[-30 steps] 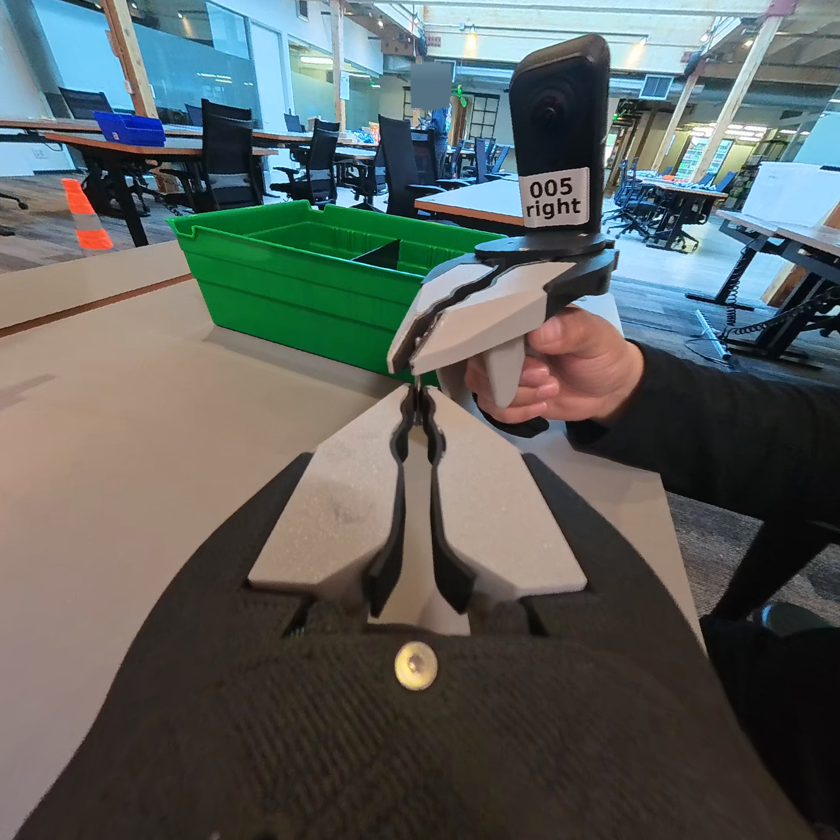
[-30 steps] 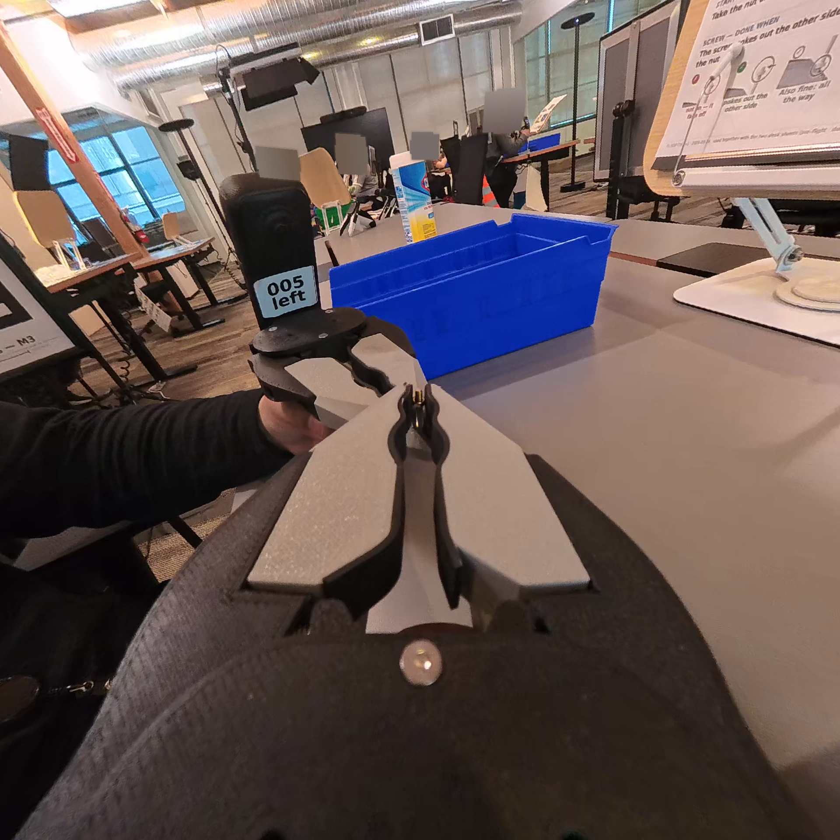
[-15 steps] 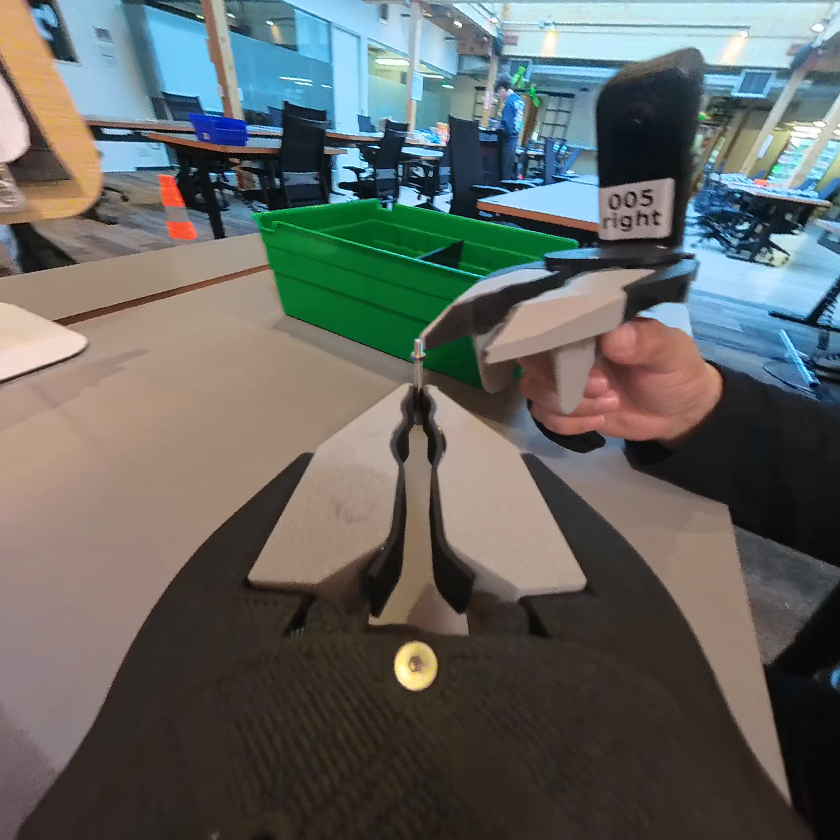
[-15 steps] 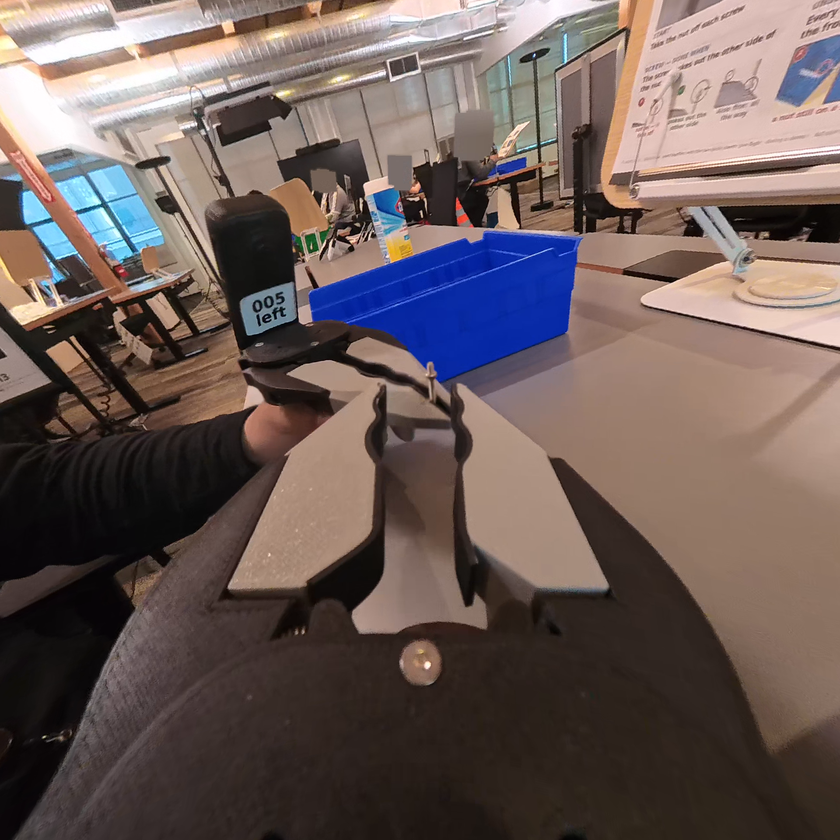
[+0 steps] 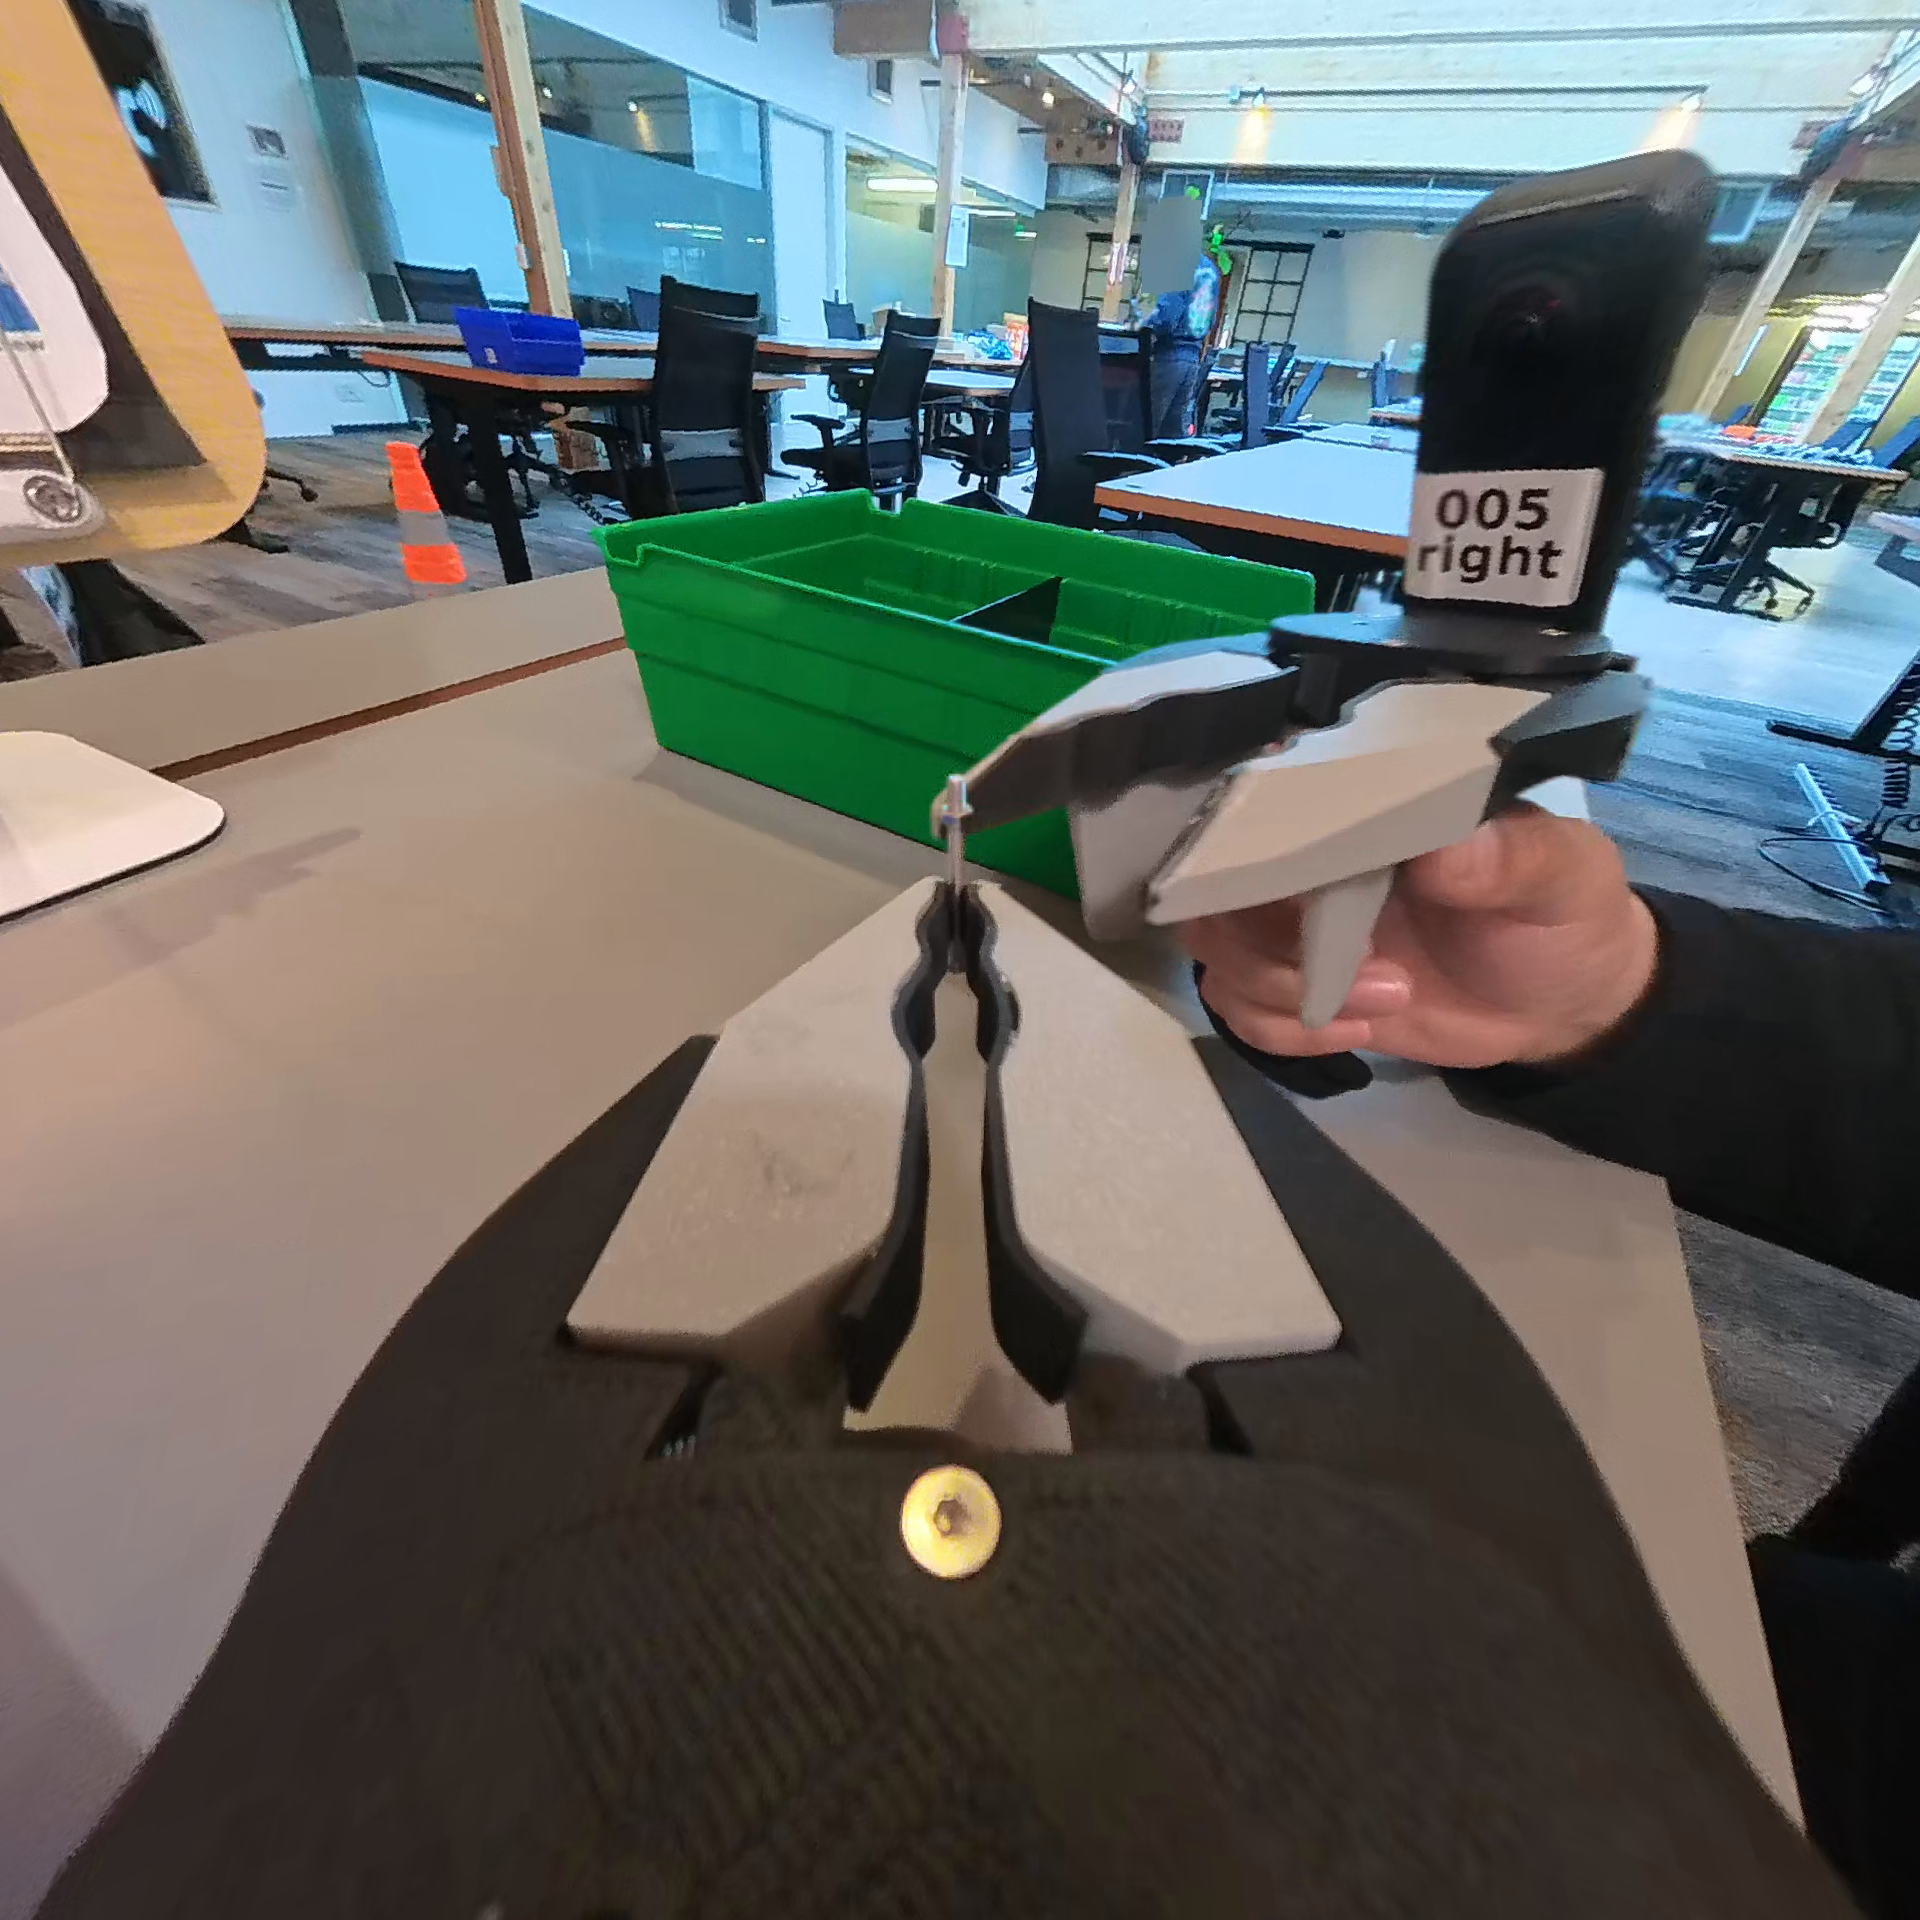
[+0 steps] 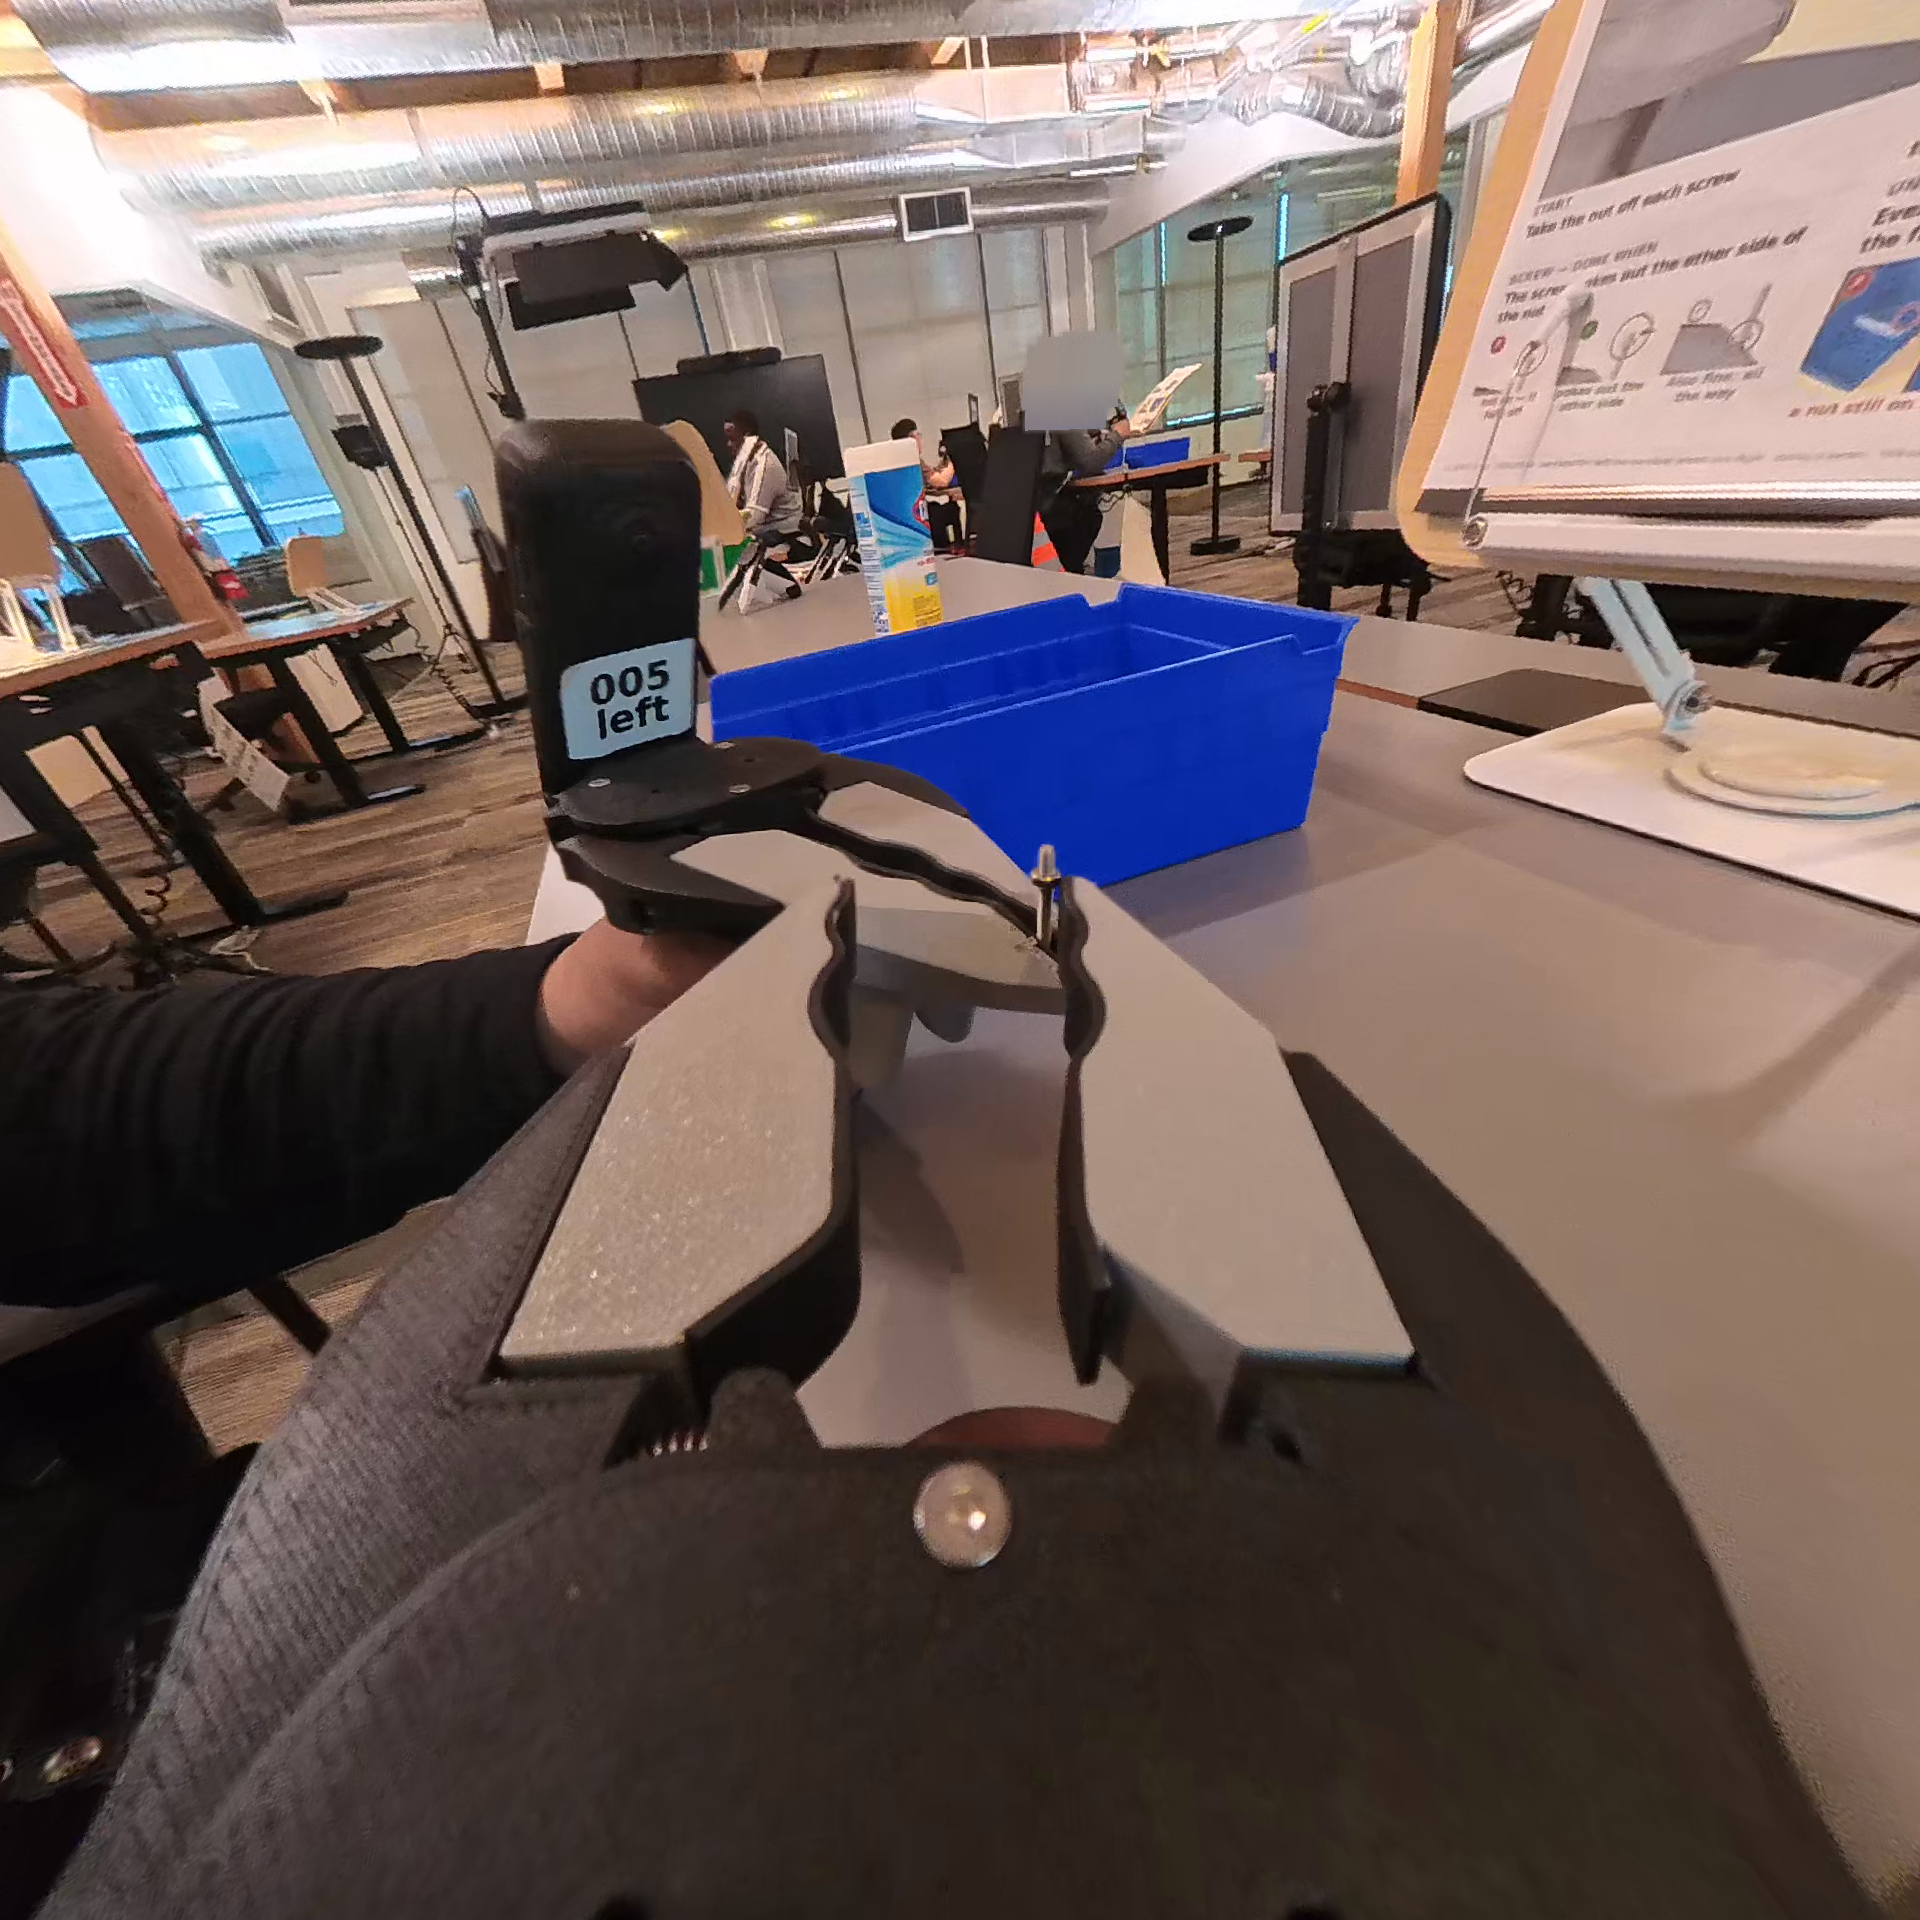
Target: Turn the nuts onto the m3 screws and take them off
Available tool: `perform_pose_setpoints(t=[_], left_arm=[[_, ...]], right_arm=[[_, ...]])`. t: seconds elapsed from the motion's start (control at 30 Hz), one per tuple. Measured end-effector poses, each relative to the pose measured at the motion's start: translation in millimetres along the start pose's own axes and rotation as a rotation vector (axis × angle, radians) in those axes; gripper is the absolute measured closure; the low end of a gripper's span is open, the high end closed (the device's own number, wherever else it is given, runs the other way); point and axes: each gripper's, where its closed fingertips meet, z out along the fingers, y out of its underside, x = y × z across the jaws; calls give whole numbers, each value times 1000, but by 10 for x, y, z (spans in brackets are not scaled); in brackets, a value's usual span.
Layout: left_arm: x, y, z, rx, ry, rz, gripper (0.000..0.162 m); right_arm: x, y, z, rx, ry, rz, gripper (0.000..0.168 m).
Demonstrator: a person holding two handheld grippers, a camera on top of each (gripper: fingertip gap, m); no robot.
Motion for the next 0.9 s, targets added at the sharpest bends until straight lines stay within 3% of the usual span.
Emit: perform_pose_setpoints(t=[0.27,0.33,0.73,0.9], left_arm=[[168,-4,34,-6,61,36,162],[159,12,42,-14,47,52,162],[-20,-17,0,10,-10,-26,162],[-26,-8,4,2,-23,-3,162]], right_arm=[[-75,-36,66,20,-93,59,135],[-21,-44,65,18,-62,47,129],[-38,-42,39,21,-31,-8,144],[92,-167,-32,74,56,-42,144]])
